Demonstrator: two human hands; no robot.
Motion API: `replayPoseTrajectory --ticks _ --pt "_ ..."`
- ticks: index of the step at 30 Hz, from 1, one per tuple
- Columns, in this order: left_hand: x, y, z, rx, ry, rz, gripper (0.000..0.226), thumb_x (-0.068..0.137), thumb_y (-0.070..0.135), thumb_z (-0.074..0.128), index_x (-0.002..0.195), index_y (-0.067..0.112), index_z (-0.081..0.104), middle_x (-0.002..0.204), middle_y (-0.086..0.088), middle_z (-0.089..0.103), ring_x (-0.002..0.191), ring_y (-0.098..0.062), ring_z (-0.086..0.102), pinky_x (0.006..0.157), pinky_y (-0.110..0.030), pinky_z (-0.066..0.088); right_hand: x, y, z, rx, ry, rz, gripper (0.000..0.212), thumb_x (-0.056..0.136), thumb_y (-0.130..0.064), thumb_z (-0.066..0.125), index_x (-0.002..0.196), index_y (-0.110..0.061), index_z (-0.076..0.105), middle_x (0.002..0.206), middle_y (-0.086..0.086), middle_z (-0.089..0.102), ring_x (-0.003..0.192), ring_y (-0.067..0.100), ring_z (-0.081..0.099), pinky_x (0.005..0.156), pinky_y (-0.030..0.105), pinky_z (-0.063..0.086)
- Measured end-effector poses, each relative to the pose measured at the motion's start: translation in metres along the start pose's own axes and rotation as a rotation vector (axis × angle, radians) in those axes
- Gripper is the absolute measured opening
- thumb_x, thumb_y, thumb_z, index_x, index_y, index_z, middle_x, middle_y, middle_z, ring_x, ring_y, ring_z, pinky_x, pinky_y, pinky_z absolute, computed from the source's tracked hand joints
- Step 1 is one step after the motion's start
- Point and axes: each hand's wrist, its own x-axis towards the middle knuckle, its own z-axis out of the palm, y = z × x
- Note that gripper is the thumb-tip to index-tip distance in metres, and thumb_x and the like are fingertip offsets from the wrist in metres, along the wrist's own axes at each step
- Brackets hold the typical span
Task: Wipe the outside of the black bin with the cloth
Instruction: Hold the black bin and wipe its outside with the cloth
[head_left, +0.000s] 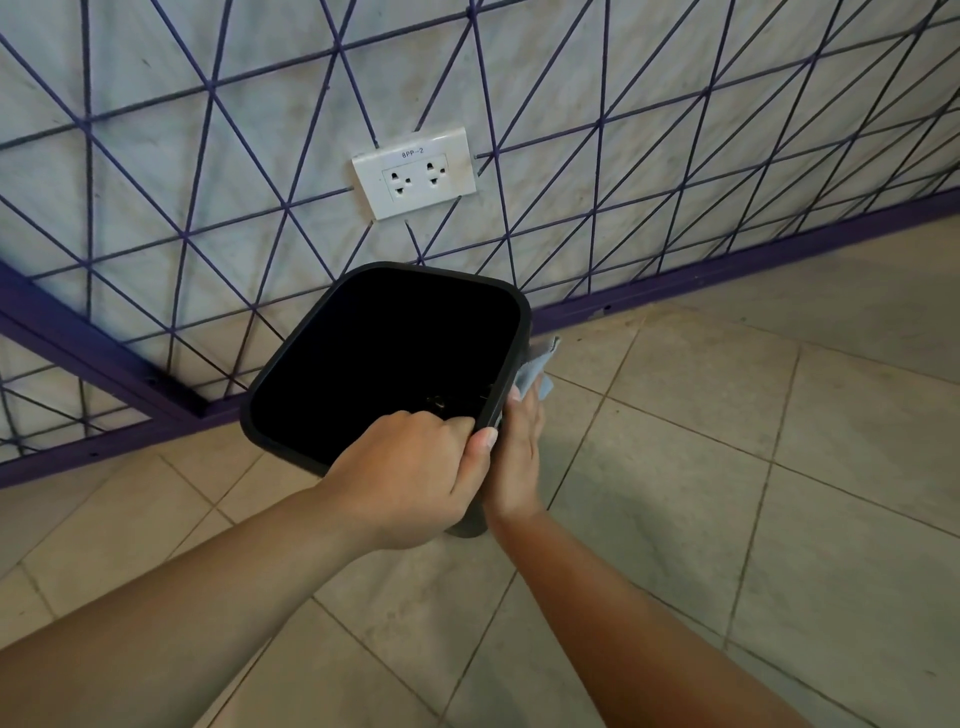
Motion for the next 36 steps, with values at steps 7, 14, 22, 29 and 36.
replayPoseTrajectory --ticks 7,14,22,29,36 --pt "0.005 -0.002 -0.001 -0.001 -0.007 0.002 0.062 0.095 0.052 0.01 0.09 0.02 0.063 0.072 0.001 0.065 0.07 -0.019 0.064 0.072 -0.041 0.052 0.021 -0.002 -0.002 0.055 0.072 0.044 0.076 0.103 -0.058 0.031 0.171 -0.025 0.038 0.18 0.001 0.029 0.172 0.021 0.014 0.14 0.049 0.015" --pt "0.006 -0.003 -0.002 -0.02 -0.018 0.008 0.059 0.094 0.053 0.011 0.084 0.02 0.059 0.068 0.002 0.059 0.066 -0.02 0.062 0.067 -0.04 0.05 0.032 0.001 -0.007 0.116 0.073 0.143 0.065 0.114 -0.05 0.033 0.17 -0.017 0.04 0.178 0.01 0.033 0.168 0.027 0.03 0.139 0.052 0.024" --pt "0.003 -0.004 -0.002 -0.013 -0.002 0.042 0.057 0.096 0.05 0.012 0.081 0.02 0.058 0.063 0.003 0.058 0.059 -0.016 0.059 0.06 -0.036 0.047 0.028 -0.003 -0.006 0.057 0.052 0.15 0.078 0.104 -0.064 0.033 0.172 -0.024 0.036 0.18 0.008 0.031 0.168 0.025 0.027 0.138 0.055 0.022" --pt "0.005 -0.004 -0.003 -0.009 -0.024 0.039 0.055 0.094 0.051 0.011 0.083 0.021 0.056 0.064 0.004 0.055 0.061 -0.017 0.058 0.059 -0.035 0.042 0.036 0.011 -0.009 0.053 0.006 0.251 0.095 0.093 -0.07 0.031 0.166 -0.009 0.044 0.171 0.023 0.041 0.161 0.038 0.042 0.133 0.063 0.032" --pt "0.003 -0.005 -0.003 -0.069 -0.029 0.042 0.047 0.095 0.051 0.015 0.071 0.026 0.048 0.055 0.005 0.048 0.05 -0.012 0.052 0.051 -0.031 0.038 0.051 0.034 -0.017 0.198 0.09 0.544 0.07 0.114 -0.051 0.039 0.171 -0.012 0.036 0.172 0.02 0.042 0.158 0.041 0.045 0.133 0.06 0.034"
